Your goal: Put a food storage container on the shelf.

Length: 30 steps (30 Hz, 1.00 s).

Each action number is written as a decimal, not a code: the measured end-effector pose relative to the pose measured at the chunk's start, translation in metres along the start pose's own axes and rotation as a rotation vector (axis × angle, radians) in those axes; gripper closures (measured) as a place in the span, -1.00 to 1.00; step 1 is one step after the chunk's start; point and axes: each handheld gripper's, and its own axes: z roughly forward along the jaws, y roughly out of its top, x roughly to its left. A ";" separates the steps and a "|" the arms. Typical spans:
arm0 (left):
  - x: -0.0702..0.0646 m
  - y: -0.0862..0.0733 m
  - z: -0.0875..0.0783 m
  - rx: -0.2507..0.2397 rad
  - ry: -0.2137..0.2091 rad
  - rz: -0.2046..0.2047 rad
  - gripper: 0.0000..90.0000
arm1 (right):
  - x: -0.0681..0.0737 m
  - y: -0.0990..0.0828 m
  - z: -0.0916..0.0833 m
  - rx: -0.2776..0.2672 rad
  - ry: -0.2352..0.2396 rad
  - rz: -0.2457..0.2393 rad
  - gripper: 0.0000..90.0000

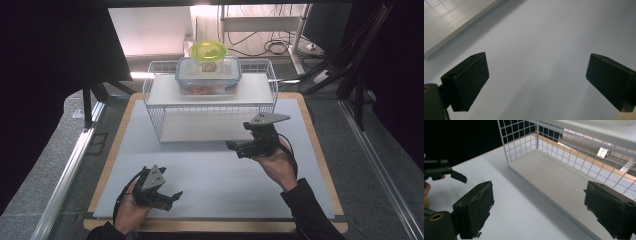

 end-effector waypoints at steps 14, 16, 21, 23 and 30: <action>0.000 0.000 0.000 -0.005 -0.003 0.008 -0.90 | 0.009 -0.017 -0.011 0.008 0.005 -0.036 -0.97; 0.000 0.000 0.000 -0.006 -0.002 0.009 -0.90 | 0.009 -0.021 -0.013 0.012 -0.012 -0.038 -0.97; 0.000 0.000 0.000 -0.006 -0.002 0.009 -0.90 | 0.010 -0.031 -0.016 0.024 -0.039 -0.048 -0.97; 0.000 -0.001 0.001 -0.006 -0.003 0.008 -0.90 | 0.011 -0.036 -0.017 0.031 -0.047 -0.058 -0.97; 0.000 -0.001 0.001 -0.007 -0.008 0.005 -0.91 | 0.010 -0.049 -0.019 0.043 -0.064 -0.060 -0.97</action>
